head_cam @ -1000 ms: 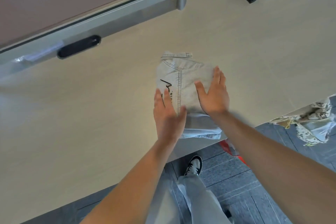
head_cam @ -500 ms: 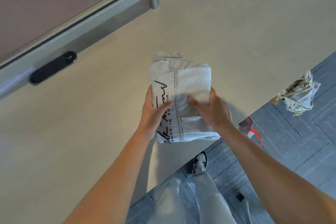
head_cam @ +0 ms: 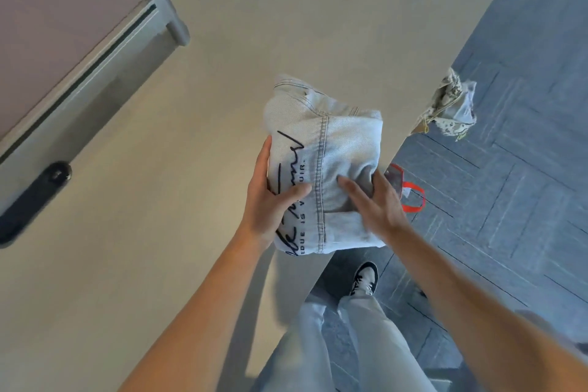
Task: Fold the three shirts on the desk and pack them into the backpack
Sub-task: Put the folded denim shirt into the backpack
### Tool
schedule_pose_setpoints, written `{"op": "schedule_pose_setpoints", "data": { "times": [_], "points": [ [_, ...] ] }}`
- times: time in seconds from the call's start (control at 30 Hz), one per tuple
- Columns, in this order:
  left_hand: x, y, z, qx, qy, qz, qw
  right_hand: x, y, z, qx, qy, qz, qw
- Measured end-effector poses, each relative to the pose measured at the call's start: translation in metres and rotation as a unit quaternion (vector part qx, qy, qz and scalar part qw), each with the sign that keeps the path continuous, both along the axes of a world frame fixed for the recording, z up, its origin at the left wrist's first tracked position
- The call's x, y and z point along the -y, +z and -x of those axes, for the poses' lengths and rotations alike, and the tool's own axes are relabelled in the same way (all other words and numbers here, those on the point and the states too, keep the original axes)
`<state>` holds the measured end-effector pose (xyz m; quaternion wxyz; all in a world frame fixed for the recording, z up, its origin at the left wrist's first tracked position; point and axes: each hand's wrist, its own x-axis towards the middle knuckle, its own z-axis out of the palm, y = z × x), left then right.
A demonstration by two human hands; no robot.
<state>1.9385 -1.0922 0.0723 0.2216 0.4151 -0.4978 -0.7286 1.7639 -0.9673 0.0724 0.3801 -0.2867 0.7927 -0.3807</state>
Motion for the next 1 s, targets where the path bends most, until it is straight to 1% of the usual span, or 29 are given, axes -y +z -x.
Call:
{"op": "schedule_pose_setpoints", "data": {
  "times": [0.13, 0.37, 0.5, 0.6, 0.7, 0.8, 0.9, 1.0],
  "points": [
    [-0.017, 0.029, 0.033, -0.007, -0.047, 0.001, 0.999, -0.044, 0.045, 0.030, 0.092, -0.046, 0.057, 0.993],
    [-0.072, 0.099, 0.113, -0.043, -0.108, 0.001, 0.993, -0.131, 0.111, 0.085, 0.165, -0.123, 0.085, 0.975],
    [-0.114, 0.133, 0.159, -0.062, -0.149, -0.001, 0.987, -0.184, 0.136, 0.116, 0.214, -0.161, 0.108, 0.958],
    [-0.150, 0.153, 0.194, -0.072, -0.183, 0.008, 0.980, -0.228, 0.144, 0.146, 0.273, -0.201, 0.115, 0.934],
    [-0.189, 0.170, 0.231, -0.071, -0.201, 0.031, 0.977, -0.273, 0.150, 0.176, 0.304, -0.202, 0.121, 0.923],
    [-0.227, 0.179, 0.267, -0.062, -0.208, 0.063, 0.974, -0.314, 0.156, 0.204, 0.268, -0.232, 0.149, 0.923],
    [-0.260, 0.178, 0.303, -0.038, -0.214, 0.102, 0.971, -0.348, 0.163, 0.229, 0.187, -0.256, 0.195, 0.928],
    [-0.284, 0.174, 0.338, -0.015, -0.226, 0.146, 0.963, -0.375, 0.161, 0.252, 0.112, -0.278, 0.232, 0.925]
  ]
}}
